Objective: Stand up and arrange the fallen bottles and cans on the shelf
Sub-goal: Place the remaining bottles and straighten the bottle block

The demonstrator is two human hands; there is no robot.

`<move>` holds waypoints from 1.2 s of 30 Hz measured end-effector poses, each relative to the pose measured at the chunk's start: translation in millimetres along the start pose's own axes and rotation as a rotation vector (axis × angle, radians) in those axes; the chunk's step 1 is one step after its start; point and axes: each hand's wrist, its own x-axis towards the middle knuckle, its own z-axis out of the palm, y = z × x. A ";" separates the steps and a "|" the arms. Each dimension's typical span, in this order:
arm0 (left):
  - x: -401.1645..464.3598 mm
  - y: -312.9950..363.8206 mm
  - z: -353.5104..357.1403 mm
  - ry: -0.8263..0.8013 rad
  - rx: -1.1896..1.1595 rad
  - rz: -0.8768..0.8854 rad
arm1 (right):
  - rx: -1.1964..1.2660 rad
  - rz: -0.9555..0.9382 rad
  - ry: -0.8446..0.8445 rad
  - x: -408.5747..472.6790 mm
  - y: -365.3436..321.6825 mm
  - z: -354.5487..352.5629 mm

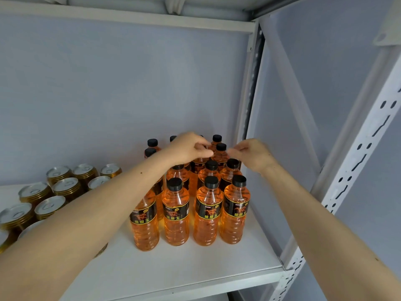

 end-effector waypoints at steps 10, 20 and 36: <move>48.5 -30.5 0.8 -0.024 0.117 -0.130 | -0.196 0.026 -0.086 56.7 -20.0 19.8; 57.0 -32.9 12.8 -0.013 0.136 -0.061 | -0.160 -0.076 -0.069 61.2 -12.2 27.2; 31.9 -36.5 -21.4 0.054 -0.064 -0.079 | -0.168 -0.044 -0.088 52.3 -20.9 13.4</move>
